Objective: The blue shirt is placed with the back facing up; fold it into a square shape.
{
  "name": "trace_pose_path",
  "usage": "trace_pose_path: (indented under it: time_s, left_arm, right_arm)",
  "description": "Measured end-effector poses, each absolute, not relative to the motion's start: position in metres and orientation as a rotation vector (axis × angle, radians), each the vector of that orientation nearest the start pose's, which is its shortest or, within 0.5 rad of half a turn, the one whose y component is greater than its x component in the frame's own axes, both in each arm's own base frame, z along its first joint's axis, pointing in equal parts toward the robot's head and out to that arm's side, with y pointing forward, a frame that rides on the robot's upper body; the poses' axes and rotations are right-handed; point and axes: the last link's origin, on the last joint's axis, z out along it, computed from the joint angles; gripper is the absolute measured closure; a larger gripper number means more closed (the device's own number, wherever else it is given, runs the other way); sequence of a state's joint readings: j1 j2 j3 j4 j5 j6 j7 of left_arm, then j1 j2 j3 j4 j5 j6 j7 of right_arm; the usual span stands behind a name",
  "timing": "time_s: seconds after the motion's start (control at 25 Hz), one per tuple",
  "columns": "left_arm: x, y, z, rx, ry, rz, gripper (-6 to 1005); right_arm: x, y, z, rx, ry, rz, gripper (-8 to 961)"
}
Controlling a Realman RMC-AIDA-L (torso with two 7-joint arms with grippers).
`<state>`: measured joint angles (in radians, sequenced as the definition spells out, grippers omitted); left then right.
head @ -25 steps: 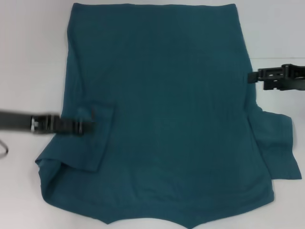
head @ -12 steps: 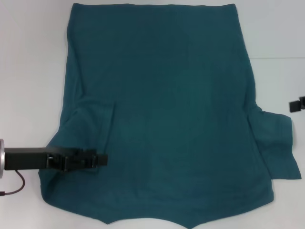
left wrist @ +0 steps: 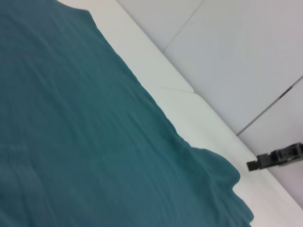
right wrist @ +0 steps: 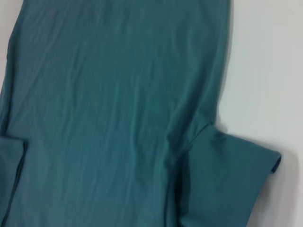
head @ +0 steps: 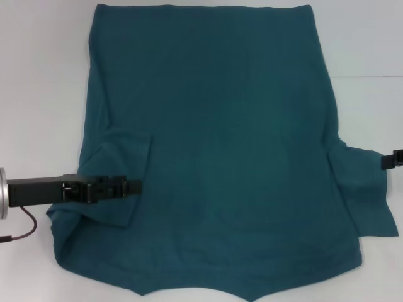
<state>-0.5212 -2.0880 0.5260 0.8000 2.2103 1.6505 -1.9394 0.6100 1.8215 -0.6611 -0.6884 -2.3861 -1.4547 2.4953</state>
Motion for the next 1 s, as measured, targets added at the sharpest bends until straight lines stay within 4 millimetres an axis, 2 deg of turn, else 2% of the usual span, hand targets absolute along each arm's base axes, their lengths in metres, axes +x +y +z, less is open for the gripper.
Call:
trace_pose_path:
  time_s: [0.32,1.0]
  left_arm:
    - [-0.279,0.324,0.029,-2.524,-1.349,-0.693,400]
    - [-0.280,0.324,0.024,-2.505,-1.362,-0.698,400]
  right_arm:
    - [0.329,0.372,0.083,-2.033,1.844,0.227,101]
    - [0.328,0.377,0.057,-1.997,1.857,0.253,142]
